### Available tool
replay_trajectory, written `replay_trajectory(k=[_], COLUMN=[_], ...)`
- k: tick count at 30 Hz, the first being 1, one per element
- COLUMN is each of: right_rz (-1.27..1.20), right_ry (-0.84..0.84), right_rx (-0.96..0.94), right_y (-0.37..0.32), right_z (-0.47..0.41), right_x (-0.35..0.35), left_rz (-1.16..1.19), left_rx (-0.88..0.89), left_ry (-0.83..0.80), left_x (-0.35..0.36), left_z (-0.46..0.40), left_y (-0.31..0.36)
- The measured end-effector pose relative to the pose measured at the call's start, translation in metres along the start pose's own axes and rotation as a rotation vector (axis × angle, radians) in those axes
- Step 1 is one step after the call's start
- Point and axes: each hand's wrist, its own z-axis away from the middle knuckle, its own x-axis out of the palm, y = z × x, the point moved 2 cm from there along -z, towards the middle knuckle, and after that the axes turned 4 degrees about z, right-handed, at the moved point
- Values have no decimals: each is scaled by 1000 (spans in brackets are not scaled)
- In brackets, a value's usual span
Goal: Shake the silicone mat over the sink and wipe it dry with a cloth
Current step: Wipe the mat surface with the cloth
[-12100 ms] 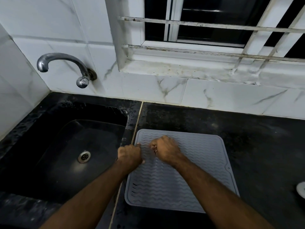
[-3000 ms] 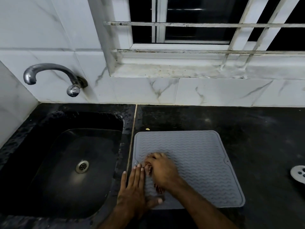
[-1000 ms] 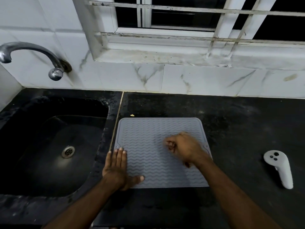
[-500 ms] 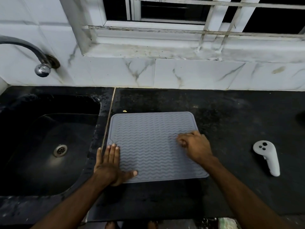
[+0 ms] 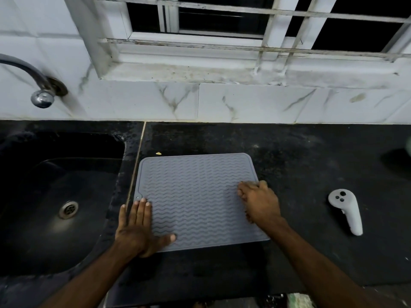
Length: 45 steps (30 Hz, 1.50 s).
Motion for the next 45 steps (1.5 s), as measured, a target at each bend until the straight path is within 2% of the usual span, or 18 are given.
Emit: replay_trajectory(k=[4,7,11,15,17,19,21,23,25,26,28,31,33,36,40,45], right_rz=[-2,-152,-106,-64,-32,-68,-237,-342,-215,-161,-143,-141,-115,-59,-183,-158], right_ry=[-69,-47,-85,-95,-127,-58,8,-9,-23,-37,-44,-81,-130,-110,-31,-12], right_rx=[171,137,-4,154,174,58,-160,-395,-644,-705,-708,-674,-586,-470,-565,-626], right_y=[17,0,-7,31,29,1,-48,-108,-159,-173,-172,-135,-108,-94,-129,-169], right_z=[-16,-33,-27,-26,-33,-39,-37,-26,-14,-12,-12,-18,-24,-24,0,11], right_x=[-14,-24,-9,-11,-20,-29,-33,-28,-13,-5,2,2,-4,-13,-7,6], left_rz=[-14,-29,-29,-21,-17,-32,-41,-41,-43,-39,-31,-2,15,32,6,-39], left_rx=[-18,-24,-31,-23,-18,-14,-12,-10,-19,-21,-17,2,25,74,175,230], left_ry=[-9,-17,-25,-37,-22,3,24,36,46,50,63,56,58,85,200,264], left_x=[-2,-3,-4,-5,-4,-3,-3,-2,0,1,4,6,7,6,7,11], left_z=[-1,1,2,4,5,5,6,5,5,5,3,2,1,4,17,26], left_y=[3,5,5,5,5,5,5,5,5,5,4,0,0,-3,-8,-7])
